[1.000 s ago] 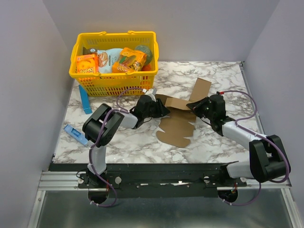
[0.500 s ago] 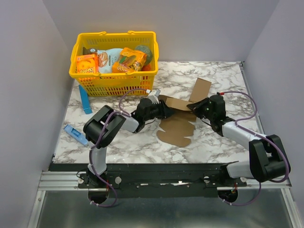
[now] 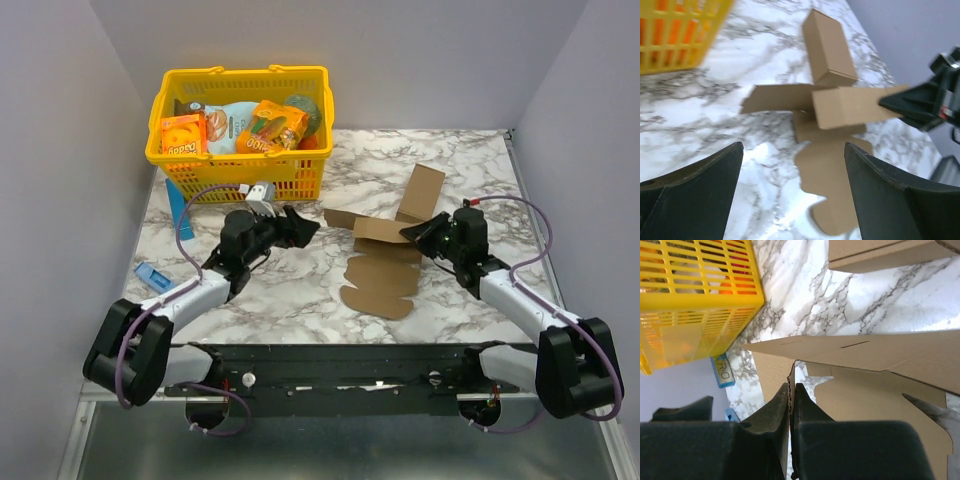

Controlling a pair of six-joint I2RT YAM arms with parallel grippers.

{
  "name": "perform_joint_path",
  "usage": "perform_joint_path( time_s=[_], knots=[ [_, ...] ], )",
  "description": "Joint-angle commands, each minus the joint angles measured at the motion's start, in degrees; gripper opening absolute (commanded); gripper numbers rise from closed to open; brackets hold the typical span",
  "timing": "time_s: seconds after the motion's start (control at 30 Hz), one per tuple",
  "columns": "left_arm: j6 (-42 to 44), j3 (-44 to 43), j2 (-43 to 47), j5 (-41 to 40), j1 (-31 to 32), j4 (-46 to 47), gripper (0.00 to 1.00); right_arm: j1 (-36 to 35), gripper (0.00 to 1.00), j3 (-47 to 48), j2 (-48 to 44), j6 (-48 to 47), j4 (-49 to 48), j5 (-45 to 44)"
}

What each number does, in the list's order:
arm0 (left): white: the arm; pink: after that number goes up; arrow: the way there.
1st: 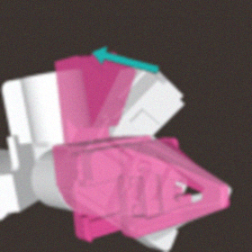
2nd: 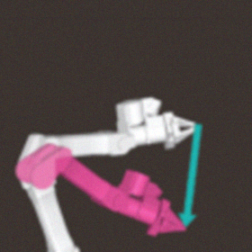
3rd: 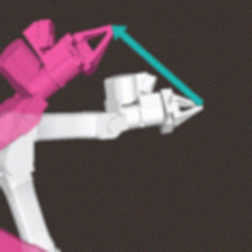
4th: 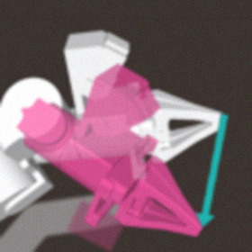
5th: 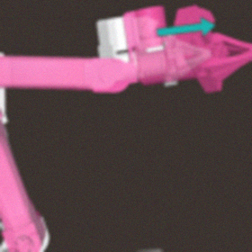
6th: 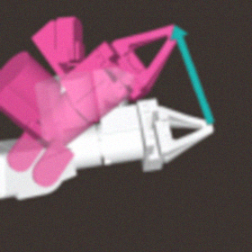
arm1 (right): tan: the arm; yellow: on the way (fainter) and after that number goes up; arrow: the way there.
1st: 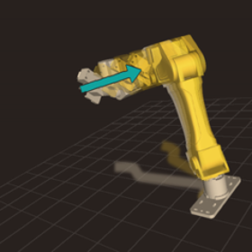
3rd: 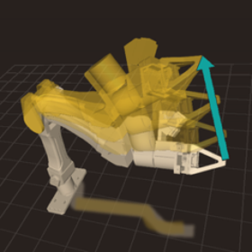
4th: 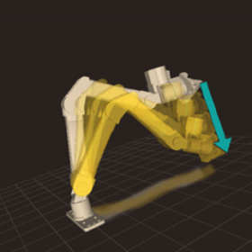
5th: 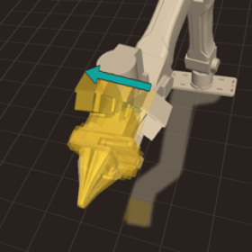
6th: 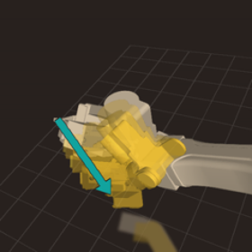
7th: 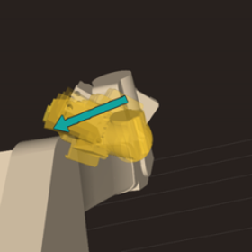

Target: Fold the paper box

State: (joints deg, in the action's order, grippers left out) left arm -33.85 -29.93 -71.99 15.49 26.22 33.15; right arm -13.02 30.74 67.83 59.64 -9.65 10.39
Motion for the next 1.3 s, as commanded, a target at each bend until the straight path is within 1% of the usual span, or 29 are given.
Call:
perform_joint_path(
  time_s=[0.0,0.1,0.23,0.33,0.57,0.63,0.73,0.93,1.03,1.13,1.27],
  knots=[
    [4.7,-2.0,-3.9,-6.0,-4.7,-8.7,0.91,0.8,0.14,-1.8,-2.6,-4.1,6.3,3.3],
    [4.4,-3.9,-8.5,-4.8,-5.8,-6.3,0.89,1.1,0.14,-2.5,-3.2,-5.1,7.3,4.7],
    [4.6,-7.8,-15.0,-2.3,-5.8,-2.8,0.87,2.0,0.14,-2.7,-3.1,-6.7,8.4,6.5],
    [5.8,-11.6,-19.5,-2.4,-5.7,-3.1,0.86,3.0,0.14,-2.3,-3.4,-7.1,8.9,8.4],
    [5.8,-16.8,-26.7,-2.3,-5.8,-0.5,0.85,6.1,0.14,-0.4,-4.0,-7.8,9.5,11.9],
    [5.4,-19.0,-29.6,0.5,-5.7,0.5,0.83,6.4,0.14,-0.2,-3.2,-8.1,9.5,12.8],
    [5.6,-21.4,-32.7,2.1,-4.6,1.0,0.83,6.8,0.14,0.2,-1.9,-8.4,9.5,13.6],
    [7.0,-24.4,-36.9,4.4,-2.4,2.0,0.82,7.2,0.14,0.7,-0.9,-9.4,9.5,13.7],
    [7.0,-25.2,-38.7,6.9,-2.3,4.5,0.82,7.3,0.14,1.0,-0.6,-9.7,9.5,13.7],
    [7.8,-27.6,-41.4,11.2,-2.3,4.5,0.82,7.3,0.14,1.1,-0.3,-9.7,9.5,13.6],
    [9.5,-27.8,-42.4,14.7,-1.0,5.0,0.80,7.3,0.14,1.2,-0.5,-9.5,9.5,13.2]
  ],
)
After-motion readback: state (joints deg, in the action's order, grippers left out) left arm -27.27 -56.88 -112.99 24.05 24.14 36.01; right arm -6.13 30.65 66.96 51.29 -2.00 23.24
